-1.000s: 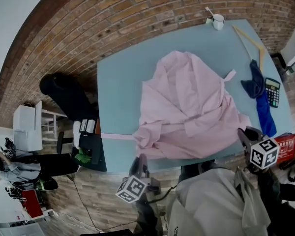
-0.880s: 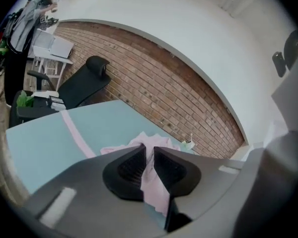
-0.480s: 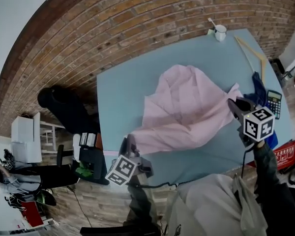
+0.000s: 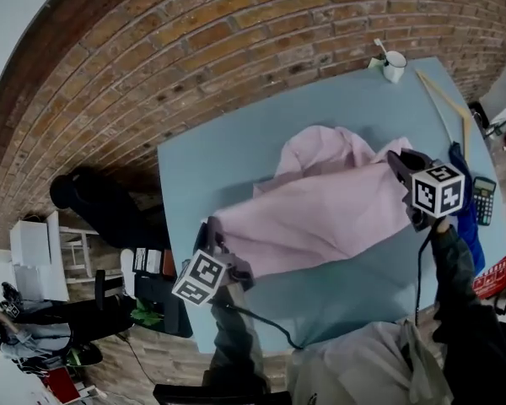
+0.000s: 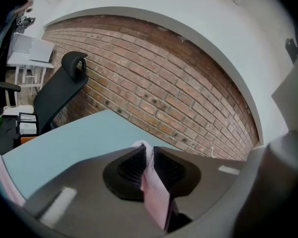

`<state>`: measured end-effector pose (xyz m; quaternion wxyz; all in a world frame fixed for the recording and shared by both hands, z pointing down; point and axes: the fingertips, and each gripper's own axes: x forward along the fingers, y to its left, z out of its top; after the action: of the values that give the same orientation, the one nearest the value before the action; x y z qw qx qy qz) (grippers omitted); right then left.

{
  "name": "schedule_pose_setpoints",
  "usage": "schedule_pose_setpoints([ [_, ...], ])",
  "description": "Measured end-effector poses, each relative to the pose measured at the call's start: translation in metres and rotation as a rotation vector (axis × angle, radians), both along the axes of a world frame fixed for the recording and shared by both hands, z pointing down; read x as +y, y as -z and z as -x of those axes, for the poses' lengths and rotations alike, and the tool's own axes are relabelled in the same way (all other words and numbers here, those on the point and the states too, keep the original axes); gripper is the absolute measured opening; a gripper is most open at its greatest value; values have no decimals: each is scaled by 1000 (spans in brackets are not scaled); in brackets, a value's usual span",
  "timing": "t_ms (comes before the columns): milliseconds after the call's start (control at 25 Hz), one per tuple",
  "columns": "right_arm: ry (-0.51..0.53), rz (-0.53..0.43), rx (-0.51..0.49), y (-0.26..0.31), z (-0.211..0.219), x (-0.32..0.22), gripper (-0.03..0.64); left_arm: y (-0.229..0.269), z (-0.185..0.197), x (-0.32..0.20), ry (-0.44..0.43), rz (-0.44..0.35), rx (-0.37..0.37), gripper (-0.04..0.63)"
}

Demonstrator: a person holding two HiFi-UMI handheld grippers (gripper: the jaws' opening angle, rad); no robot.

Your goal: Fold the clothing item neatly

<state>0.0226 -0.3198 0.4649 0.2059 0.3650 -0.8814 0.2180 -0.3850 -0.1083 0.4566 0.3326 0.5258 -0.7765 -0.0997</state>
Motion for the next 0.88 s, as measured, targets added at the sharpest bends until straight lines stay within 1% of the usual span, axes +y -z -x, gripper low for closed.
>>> schedule_pose_setpoints([
  [120,-4,20,15,-31,6,-22,29,-29,18,-13,20,45,7,55],
  [160,-2,43,29,-45,7,-26,49,-39,22,-16,21,75,-8,59],
  [200,1,78,38,-59,9,-27,68,-48,26,-18,16,114,-32,84],
  [240,5,113,34,-71,11,-28,106,-55,27,-20,2,154,-58,137],
  [320,1,150,-21,-80,11,-25,253,-67,22,-21,-52,202,-83,245],
  [400,-26,159,-88,-74,3,-20,255,-74,13,-14,-108,230,-100,321],
  [440,-51,150,-108,-67,-4,-17,255,-77,9,-6,-127,254,-121,334],
  [520,-113,89,-99,-49,-24,-7,255,-76,3,13,-139,303,-187,334],
  [560,-121,47,-74,-40,-30,2,247,-71,-1,22,-138,310,-225,331],
  [600,-98,8,-44,-32,-30,15,242,-64,-7,28,-135,298,-262,300],
  [640,-49,-24,-12,-28,-24,31,238,-54,-18,31,-143,268,-293,232],
  [680,9,-45,22,-28,-14,48,227,-46,-34,31,-170,227,-313,123],
  [720,63,-55,58,-33,-3,65,197,-43,-56,28,-221,188,-315,24],
  [760,108,-54,96,-44,8,80,125,-47,-80,24,-284,168,-300,8],
  [800,143,-41,133,-58,16,93,75,-58,-102,21,-342,172,-273,8],
  [840,164,-19,169,-74,21,104,64,-75,-118,21,-378,198,-244,8],
  [880,170,10,198,-90,21,112,47,-94,-128,24,-389,235,-217,8],
])
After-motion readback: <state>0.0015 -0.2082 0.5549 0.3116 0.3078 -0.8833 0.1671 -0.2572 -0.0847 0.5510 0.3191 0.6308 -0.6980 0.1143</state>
